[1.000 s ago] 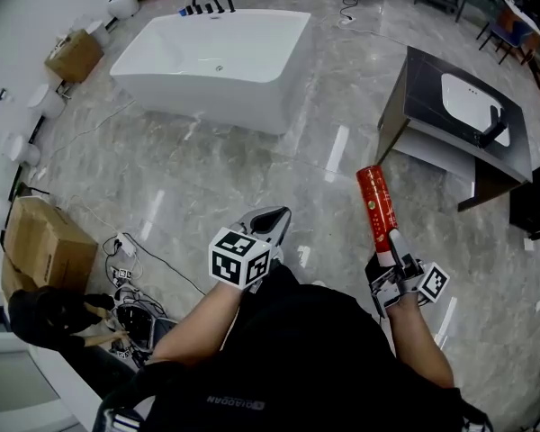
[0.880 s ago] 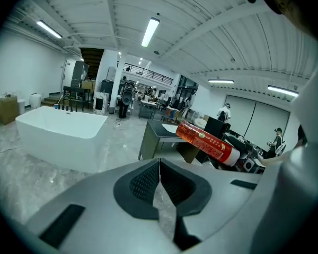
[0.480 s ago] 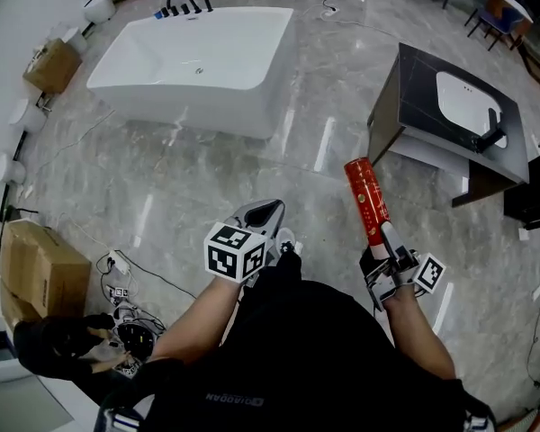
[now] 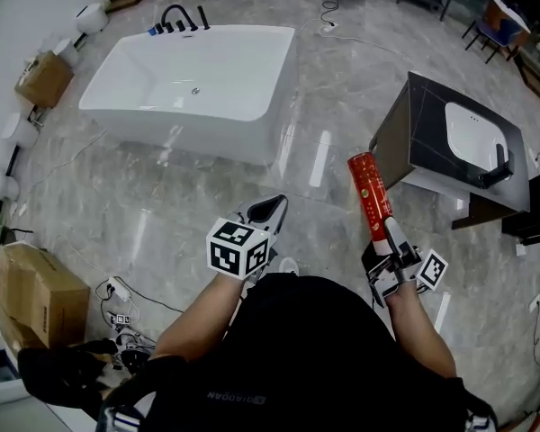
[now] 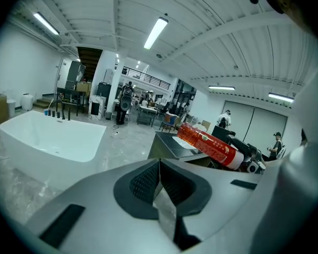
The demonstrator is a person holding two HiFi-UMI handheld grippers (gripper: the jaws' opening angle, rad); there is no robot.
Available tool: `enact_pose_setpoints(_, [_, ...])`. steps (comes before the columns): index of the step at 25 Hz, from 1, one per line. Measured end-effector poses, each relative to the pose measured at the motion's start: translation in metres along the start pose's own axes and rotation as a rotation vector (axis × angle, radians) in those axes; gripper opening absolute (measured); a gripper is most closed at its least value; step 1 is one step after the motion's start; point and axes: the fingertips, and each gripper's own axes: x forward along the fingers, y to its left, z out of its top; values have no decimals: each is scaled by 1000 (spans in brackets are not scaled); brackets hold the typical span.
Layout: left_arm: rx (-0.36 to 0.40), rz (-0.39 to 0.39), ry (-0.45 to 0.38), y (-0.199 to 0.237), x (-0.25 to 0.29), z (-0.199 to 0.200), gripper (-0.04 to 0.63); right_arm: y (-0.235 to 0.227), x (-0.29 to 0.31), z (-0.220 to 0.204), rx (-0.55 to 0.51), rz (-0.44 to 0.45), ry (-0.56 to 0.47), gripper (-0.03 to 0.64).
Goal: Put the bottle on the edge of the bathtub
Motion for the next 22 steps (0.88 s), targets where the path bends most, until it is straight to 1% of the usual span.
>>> enact_pose_setpoints(5, [-3, -4, 3, 44, 18, 14, 18, -14, 45, 11, -3, 4, -15, 325])
enact_pose_setpoints(9, [-21, -8, 7, 70, 29, 23, 18, -23, 71, 14, 24, -9, -27, 325])
enact_pose_setpoints(13, [-39, -17, 12, 79, 46, 30, 18, -32, 84, 27, 34, -32, -19, 325])
enact_pose_setpoints(16, [-57, -7, 20, 88, 62, 31, 18, -40, 95, 41, 31, -36, -7, 325])
enact_pose_setpoints(18, [-64, 1, 27, 92, 75, 33, 18, -46, 104, 54, 37, -34, 2, 325])
enact_pose_setpoints(22, [-53, 23, 42, 98, 104, 49, 18, -57, 129, 88, 39, -18, 35, 325])
